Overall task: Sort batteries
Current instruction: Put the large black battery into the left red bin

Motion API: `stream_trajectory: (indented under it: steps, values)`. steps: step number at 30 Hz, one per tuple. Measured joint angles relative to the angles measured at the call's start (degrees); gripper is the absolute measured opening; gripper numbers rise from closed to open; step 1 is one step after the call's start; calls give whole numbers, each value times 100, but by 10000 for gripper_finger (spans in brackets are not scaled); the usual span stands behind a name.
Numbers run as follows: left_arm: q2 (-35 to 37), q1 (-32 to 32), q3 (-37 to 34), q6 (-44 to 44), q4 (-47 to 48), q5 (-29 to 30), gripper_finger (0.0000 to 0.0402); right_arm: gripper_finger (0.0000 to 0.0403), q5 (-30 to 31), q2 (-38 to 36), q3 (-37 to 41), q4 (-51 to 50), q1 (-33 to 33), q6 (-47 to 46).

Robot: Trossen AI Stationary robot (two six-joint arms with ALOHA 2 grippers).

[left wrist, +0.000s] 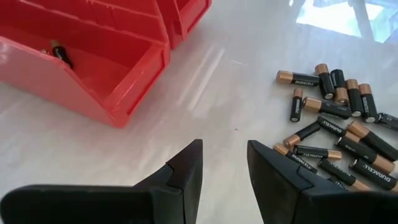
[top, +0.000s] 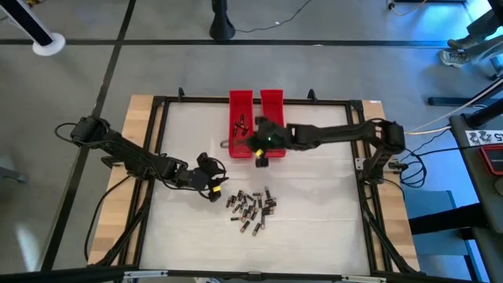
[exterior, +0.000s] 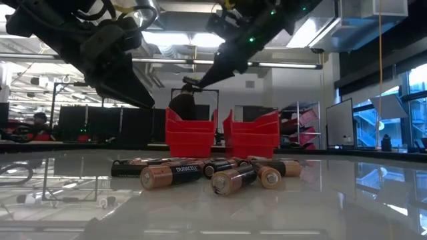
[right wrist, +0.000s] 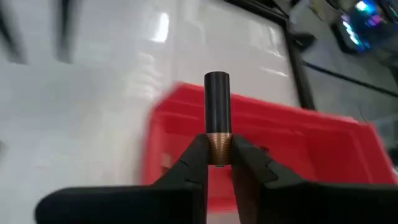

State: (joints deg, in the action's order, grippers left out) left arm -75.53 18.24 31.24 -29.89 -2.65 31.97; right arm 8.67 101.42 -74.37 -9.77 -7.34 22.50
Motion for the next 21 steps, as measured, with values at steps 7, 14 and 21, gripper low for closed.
stream_trajectory:
  steps: [7,14,21]
  values:
    - [0,0,2,-73,-157,2,116,41,-588,138,-275,67,-703,-261]
    - [0,0,2,-70,-211,4,116,61,-1234,289,-383,145,-960,-420]
    - [0,2,2,79,-281,4,116,108,-1235,283,-381,284,-957,-608]
